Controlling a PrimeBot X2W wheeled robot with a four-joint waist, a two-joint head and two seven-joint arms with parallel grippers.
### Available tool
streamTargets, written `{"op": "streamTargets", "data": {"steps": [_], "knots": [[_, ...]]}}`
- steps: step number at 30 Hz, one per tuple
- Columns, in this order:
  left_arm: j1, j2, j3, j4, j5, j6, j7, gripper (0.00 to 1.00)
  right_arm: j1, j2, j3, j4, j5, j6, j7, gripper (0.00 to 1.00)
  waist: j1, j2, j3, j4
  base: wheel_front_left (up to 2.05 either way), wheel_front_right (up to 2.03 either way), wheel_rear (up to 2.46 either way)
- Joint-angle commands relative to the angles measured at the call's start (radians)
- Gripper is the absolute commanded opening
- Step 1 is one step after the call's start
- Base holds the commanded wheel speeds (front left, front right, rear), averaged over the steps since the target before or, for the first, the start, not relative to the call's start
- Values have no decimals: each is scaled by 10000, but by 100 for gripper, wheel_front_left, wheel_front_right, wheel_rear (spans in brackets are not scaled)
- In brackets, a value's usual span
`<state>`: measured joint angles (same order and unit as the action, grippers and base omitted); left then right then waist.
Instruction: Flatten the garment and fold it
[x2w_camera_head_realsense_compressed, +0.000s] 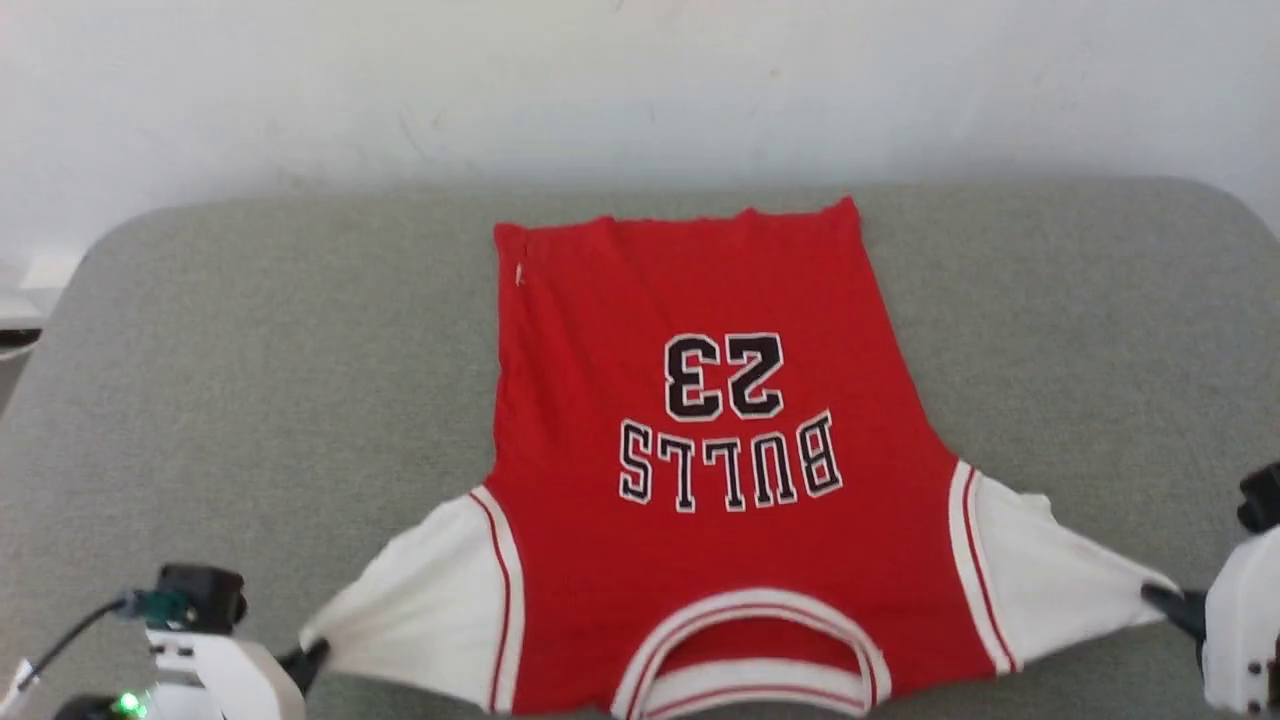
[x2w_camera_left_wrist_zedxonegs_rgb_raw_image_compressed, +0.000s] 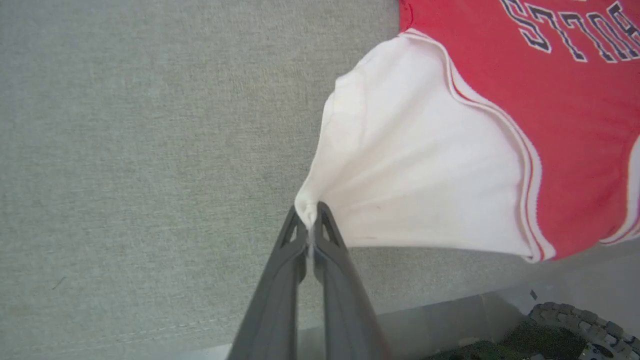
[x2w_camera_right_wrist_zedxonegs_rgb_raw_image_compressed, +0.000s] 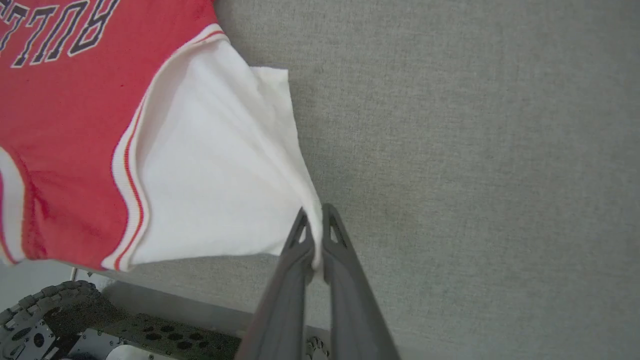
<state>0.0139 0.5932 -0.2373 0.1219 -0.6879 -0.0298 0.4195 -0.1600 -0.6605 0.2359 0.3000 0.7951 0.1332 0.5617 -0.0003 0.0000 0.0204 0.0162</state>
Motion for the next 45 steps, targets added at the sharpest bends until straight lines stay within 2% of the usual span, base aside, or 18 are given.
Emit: {"op": "streamTargets", "data": {"steps": [1, 5, 7, 10, 11, 12, 13, 21, 28, 33, 38, 42, 45], "knots": [[610, 63, -50, -581, -149, 248, 256, 0, 722, 85, -384, -434, -53, -25, 446, 0, 3, 0, -278, 74, 0, 0, 0], [1296, -158, -262, -1589, -332, 590, 630, 0, 1713, 445, -936, -1157, -584, -25, 980, 0, 3, 0, -210, 114, 0, 0, 0], [1409, -232, -359, -1738, -336, 658, 708, 0, 1883, 542, -1052, -1277, -749, -25, 1068, 0, 3, 0, -187, 131, 0, 0, 0], [1639, -507, -521, -1932, -425, 832, 767, 0, 2174, 1031, -1630, -1306, -1079, -25, 1473, 0, 3, 0, -80, 174, 0, 0, 0], [1658, -581, -529, -1948, -440, 881, 730, 0, 2174, 1172, -1798, -1362, -1210, -25, 1561, 9, 3, 0, -28, 199, 0, 0, 0], [1651, -648, -522, -1955, -451, 927, 682, 0, 2135, 1281, -1955, -1449, -1373, -25, 1587, 31, 3, 0, 31, 229, 0, 0, 0], [1630, -714, -501, -1969, -480, 962, 634, 0, 2088, 1368, -2072, -1542, -1497, -25, 1671, 100, 3, 0, 112, 265, 0, 0, 0], [1365, -1146, -345, -2701, -887, 773, 156, 0, 733, 1992, -3081, -2641, -1223, -25, 2547, 100, 3, 0, 1070, 796, 0, 0, 0], [1057, -1616, -609, -3737, -606, 848, -290, 0, -1938, 2177, -3230, -3067, -1713, -25, 3169, 100, 3, 0, 2753, 1593, 0, 0, 0], [646, -2014, -921, -4028, -48, 1001, -737, 0, -4304, 2355, -3164, -2095, -2051, -25, 3384, 100, 3, 0, 3953, 2314, 0, 0, 0], [280, -2600, -1539, -4203, 540, 1108, -1151, 0, -6206, 1749, -2675, -746, -2979, -25, 3369, 100, 3, 0, 4947, 3158, 0, 0, 0], [54, -3030, -1913, -4264, 632, 961, -1480, 0, -7451, 1206, -2299, 367, -3775, -25, 3517, 100, 3, 0, 5512, 3754, 0, 0, 0], [11, -3239, -2165, -4252, 600, 820, -1602, 0, -8270, 1029, -2204, 1119, -4157, -25, 3503, 100, 3, 0, 5810, 4093, 0, 0, 0]]}}
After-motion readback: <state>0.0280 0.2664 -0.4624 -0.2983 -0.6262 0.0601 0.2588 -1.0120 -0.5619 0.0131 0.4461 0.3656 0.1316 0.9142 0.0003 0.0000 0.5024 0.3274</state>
